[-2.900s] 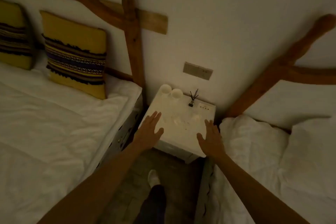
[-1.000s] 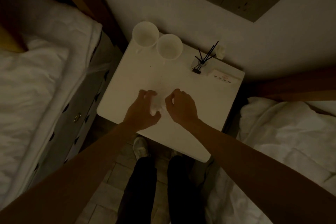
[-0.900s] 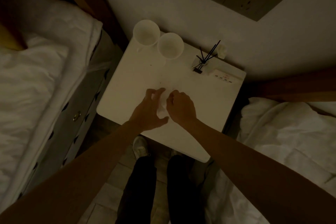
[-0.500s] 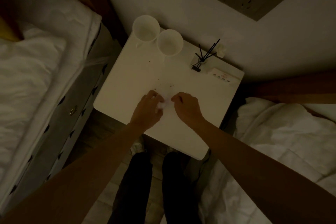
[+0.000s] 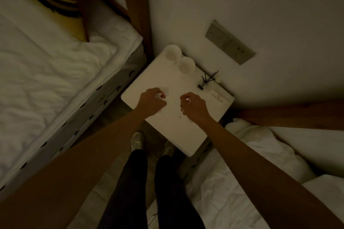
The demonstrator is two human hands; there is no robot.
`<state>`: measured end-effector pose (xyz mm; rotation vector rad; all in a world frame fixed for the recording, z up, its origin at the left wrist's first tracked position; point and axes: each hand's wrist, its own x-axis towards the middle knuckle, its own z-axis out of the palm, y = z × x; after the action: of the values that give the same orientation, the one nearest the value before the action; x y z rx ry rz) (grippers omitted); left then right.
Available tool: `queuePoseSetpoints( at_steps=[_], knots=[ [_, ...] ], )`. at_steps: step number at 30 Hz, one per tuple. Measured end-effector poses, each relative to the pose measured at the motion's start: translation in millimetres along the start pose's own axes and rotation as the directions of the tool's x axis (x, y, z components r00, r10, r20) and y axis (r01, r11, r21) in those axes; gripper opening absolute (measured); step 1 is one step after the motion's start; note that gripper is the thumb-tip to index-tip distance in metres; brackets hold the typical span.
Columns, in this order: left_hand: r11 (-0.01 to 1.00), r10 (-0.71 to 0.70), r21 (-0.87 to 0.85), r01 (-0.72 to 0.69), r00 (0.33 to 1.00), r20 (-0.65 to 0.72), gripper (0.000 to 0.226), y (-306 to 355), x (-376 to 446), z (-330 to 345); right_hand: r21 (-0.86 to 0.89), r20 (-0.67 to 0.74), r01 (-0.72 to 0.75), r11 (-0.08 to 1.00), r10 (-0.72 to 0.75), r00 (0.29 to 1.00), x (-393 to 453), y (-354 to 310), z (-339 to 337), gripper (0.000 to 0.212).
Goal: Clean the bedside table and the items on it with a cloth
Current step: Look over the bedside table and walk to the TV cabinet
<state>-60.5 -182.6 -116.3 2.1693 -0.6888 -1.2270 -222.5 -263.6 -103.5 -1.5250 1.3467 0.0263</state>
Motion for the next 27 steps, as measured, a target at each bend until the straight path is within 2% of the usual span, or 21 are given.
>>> queuePoseSetpoints(
  at_steps=[3,7,10,11,15,19,23,27],
  knots=[
    [1.0,-0.003,-0.02,0.002,0.998,-0.057,0.02,7.1,-38.4,-35.8,0.014,0.047,0.054,0.998,-0.054,0.997,-21.0,-41.4,-6.7,0.018],
    [0.999,-0.021,-0.03,0.017,0.991,-0.13,0.007,7.5,-75.2,-88.2,-0.172,0.154,0.279,0.945,-0.254,0.955,-37.0,-100.7,3.3,0.023],
    [0.992,-0.054,-0.127,0.017,0.953,-0.298,0.011,9.8,-94.5,-135.5,-0.328,0.207,0.442,0.835,-0.393,0.896,-48.5,-156.8,22.8,0.037],
    [0.994,-0.038,-0.111,0.0,0.939,-0.341,0.01,8.2,-101.1,-152.9,-0.365,0.218,0.488,0.793,-0.437,0.873,-52.2,-175.7,31.3,0.039],
    [0.995,0.022,-0.081,-0.064,0.897,-0.442,0.029,-11.1,-126.8,-220.1,-0.404,0.246,0.612,0.68,-0.563,0.789,-71.3,-241.8,72.2,0.045],
    [0.977,-0.047,-0.206,-0.055,0.887,-0.459,0.03,-51.6,-159.1,-283.8,-0.444,0.315,0.661,0.605,-0.585,0.747,-102.0,-293.6,129.5,0.048],
    [0.932,-0.091,-0.348,-0.105,0.859,-0.504,0.031,-107.0,-208.2,-341.2,-0.361,0.428,0.689,0.628,-0.545,0.721,-138.5,-330.8,199.7,0.056],
    [0.905,-0.201,-0.416,-0.09,0.771,-0.605,0.031,-168.7,-275.7,-395.2,-0.357,0.594,0.822,0.443,-0.571,0.566,-181.0,-367.6,282.3,0.06]
  ],
)
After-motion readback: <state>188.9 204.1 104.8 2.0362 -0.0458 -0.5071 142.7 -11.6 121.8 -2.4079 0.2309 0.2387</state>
